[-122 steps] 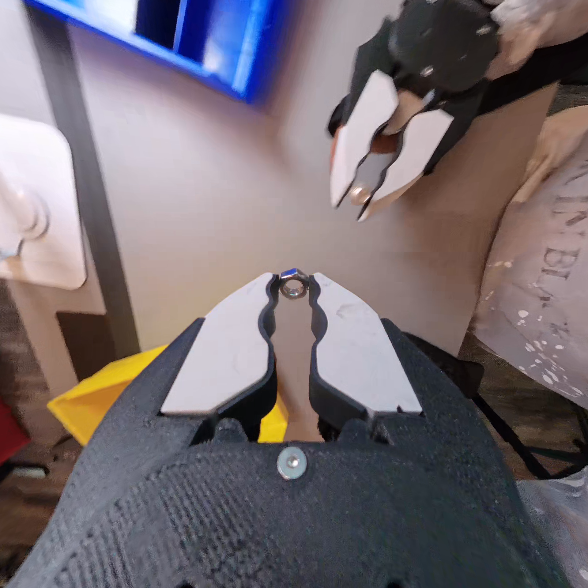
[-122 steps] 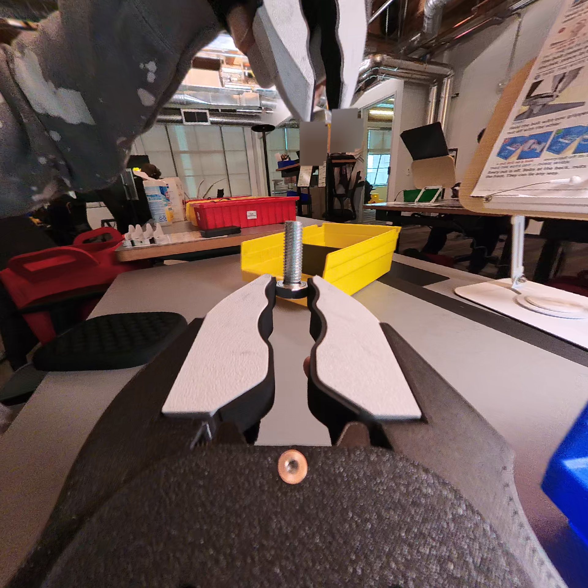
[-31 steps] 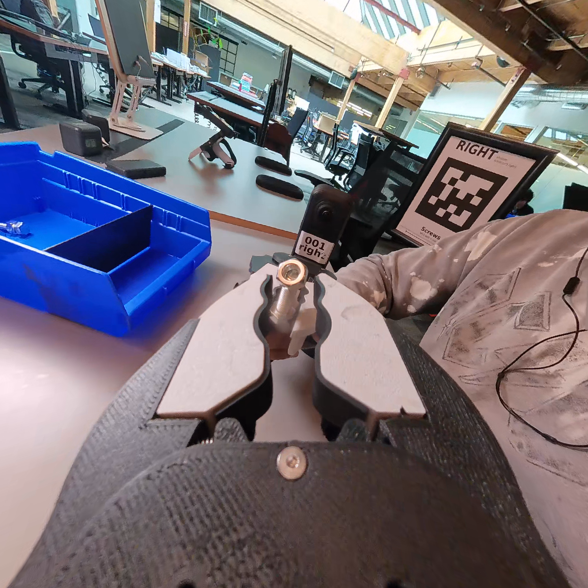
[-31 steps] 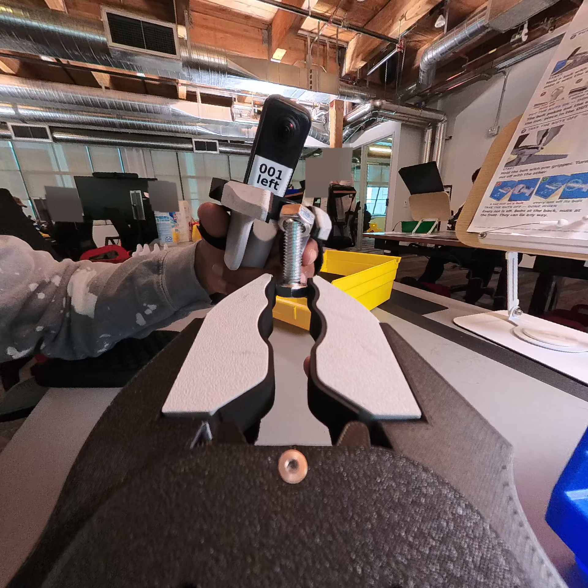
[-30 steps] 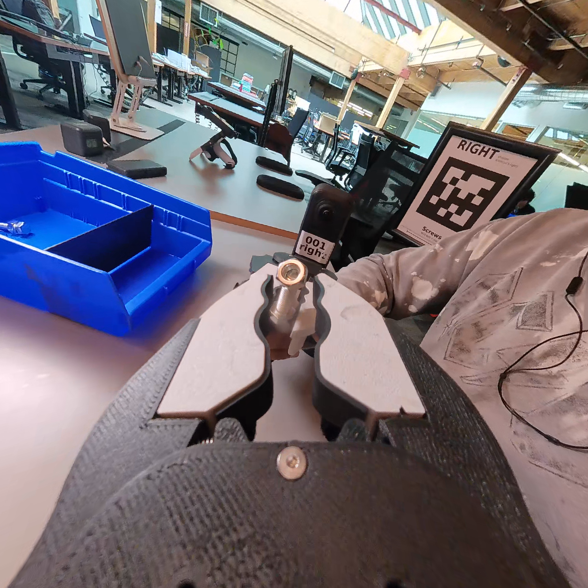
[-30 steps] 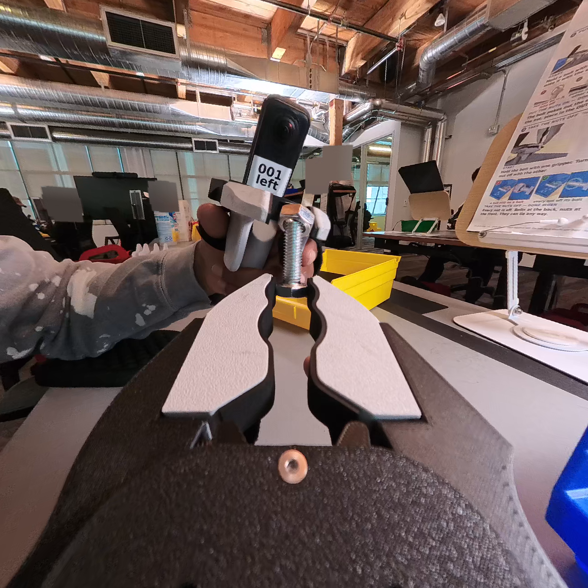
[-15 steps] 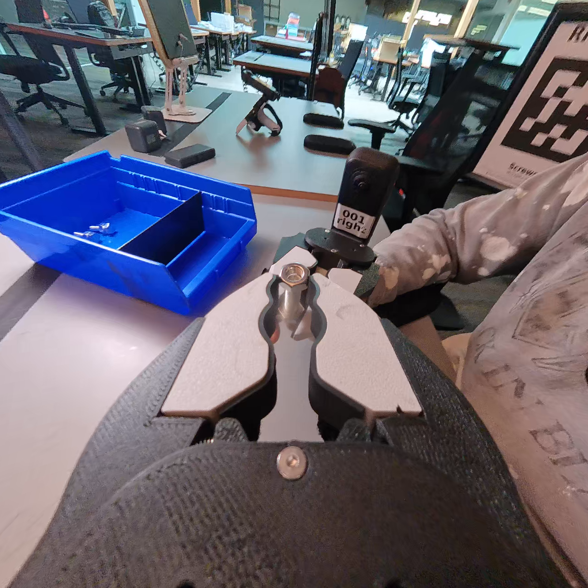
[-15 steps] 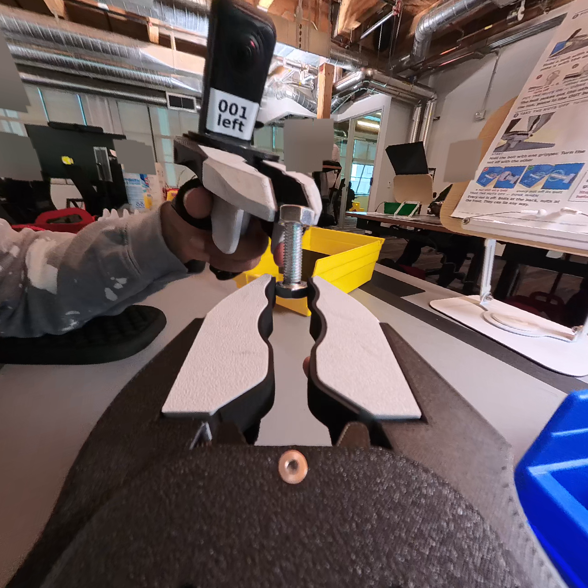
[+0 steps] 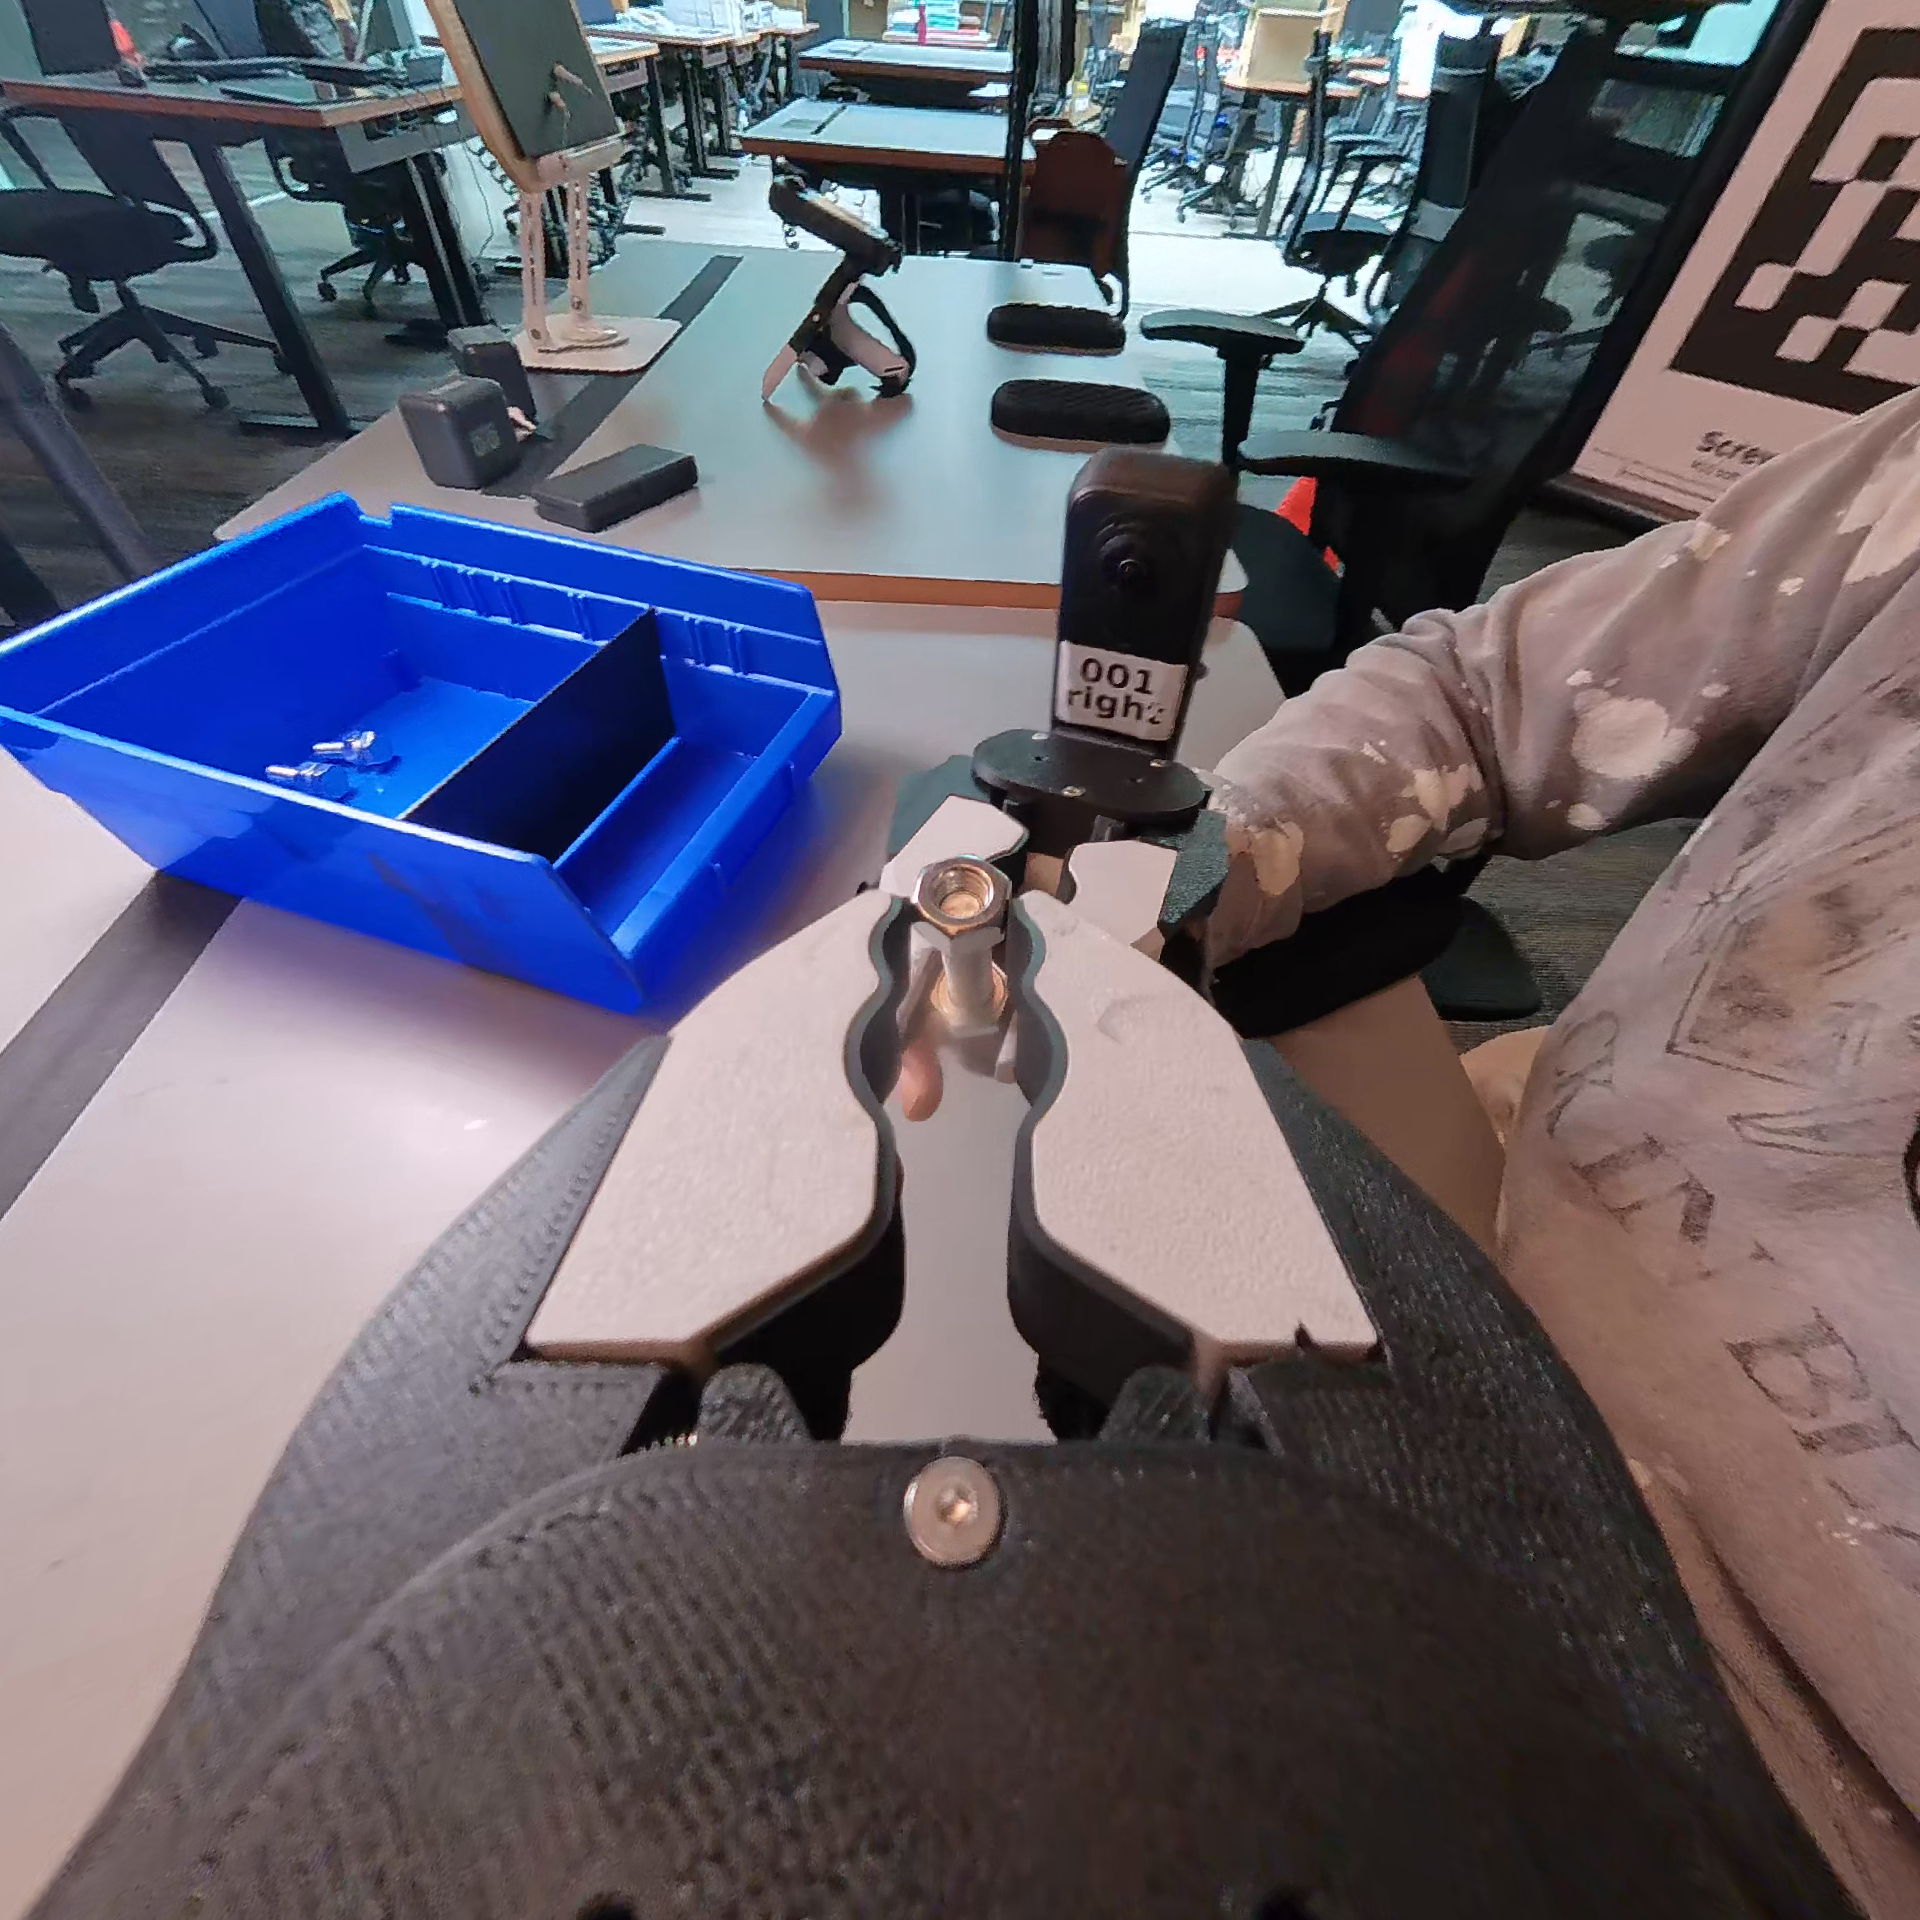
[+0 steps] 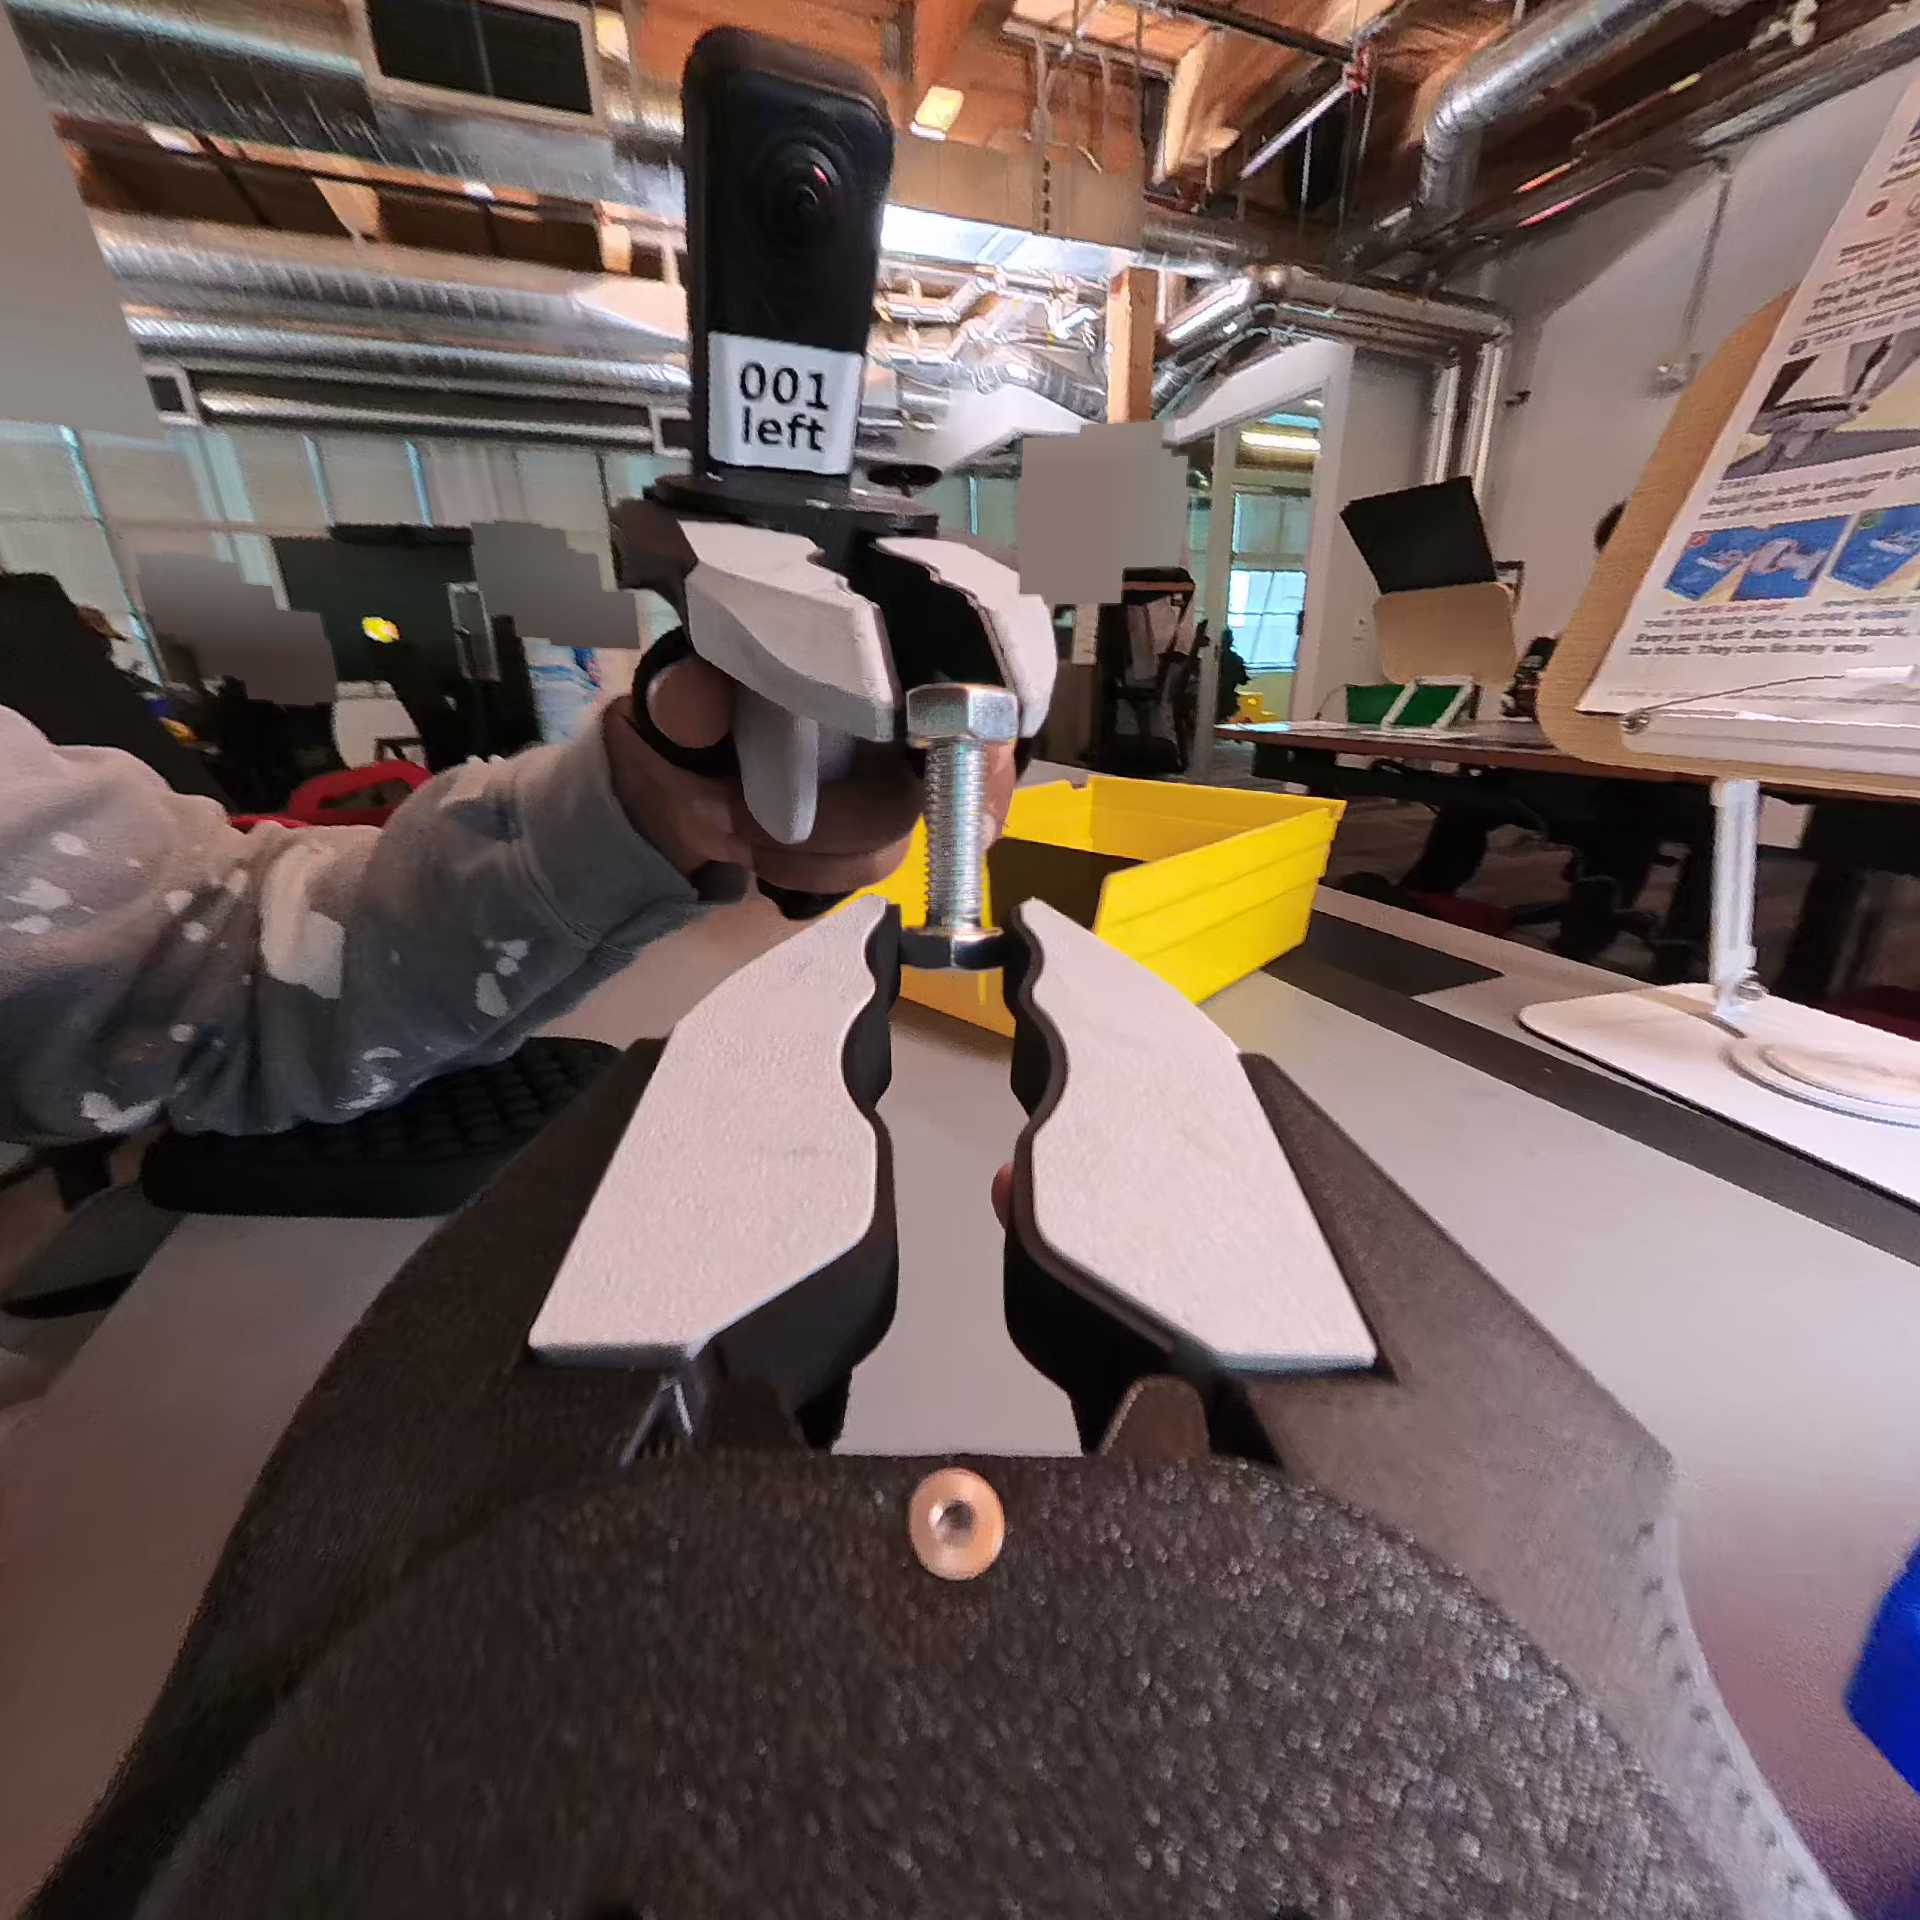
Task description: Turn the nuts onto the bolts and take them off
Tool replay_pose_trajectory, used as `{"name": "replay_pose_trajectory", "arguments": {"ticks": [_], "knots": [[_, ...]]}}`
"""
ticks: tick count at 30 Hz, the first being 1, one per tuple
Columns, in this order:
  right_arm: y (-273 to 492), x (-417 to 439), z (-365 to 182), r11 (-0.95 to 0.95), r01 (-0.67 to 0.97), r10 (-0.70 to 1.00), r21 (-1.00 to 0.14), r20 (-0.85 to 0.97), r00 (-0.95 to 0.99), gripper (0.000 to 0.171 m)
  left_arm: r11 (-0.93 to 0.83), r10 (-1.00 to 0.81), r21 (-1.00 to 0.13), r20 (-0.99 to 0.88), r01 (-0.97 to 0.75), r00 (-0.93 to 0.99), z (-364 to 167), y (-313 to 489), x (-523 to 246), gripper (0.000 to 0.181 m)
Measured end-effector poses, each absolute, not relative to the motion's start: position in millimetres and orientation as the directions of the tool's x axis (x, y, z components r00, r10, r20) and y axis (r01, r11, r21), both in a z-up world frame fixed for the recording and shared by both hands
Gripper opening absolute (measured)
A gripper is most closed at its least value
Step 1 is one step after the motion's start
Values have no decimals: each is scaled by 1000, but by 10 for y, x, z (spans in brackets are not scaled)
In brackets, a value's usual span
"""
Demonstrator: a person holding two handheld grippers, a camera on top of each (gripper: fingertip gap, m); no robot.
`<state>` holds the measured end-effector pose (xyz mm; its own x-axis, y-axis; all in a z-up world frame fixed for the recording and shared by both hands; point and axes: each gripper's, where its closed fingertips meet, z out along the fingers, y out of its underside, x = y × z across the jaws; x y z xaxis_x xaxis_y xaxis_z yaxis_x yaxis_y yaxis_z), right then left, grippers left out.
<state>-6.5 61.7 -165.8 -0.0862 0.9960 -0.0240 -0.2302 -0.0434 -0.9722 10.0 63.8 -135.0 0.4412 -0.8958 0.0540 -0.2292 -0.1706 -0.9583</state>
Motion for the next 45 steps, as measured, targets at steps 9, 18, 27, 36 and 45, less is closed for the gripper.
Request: {"name": "replay_pose_trajectory", "arguments": {"ticks": [9, 18, 27, 36, 45], "knots": [[266, 15, -1493, -196, -284, 927, -938, -83, -365, 18, -132, -962, -970, 77, -202, 261, -1200, 343, 200, 18], [32, 30, -1516, -201, -234, 871, -951, -64, -487, 18, -71, -984, -958, 22, -276, 179, -1215, 157, 235, 18], [95, 48, -1462, -181, -270, 895, -946, -45, -443, 18, -95, -979, -974, 54, -208, 198, -1158, 196, 223, 26], [599, 46, -1410, 6, -308, 998, -951, 25, -58, 19, -139, -878, -990, 126, 7, 462, -1054, 626, 217, 27], [770, 70, -1397, 89, -285, 991, -954, 56, 122, 18, -78, -765, -995, 95, 55, 636, -1094, 785, 309, 28]]}}
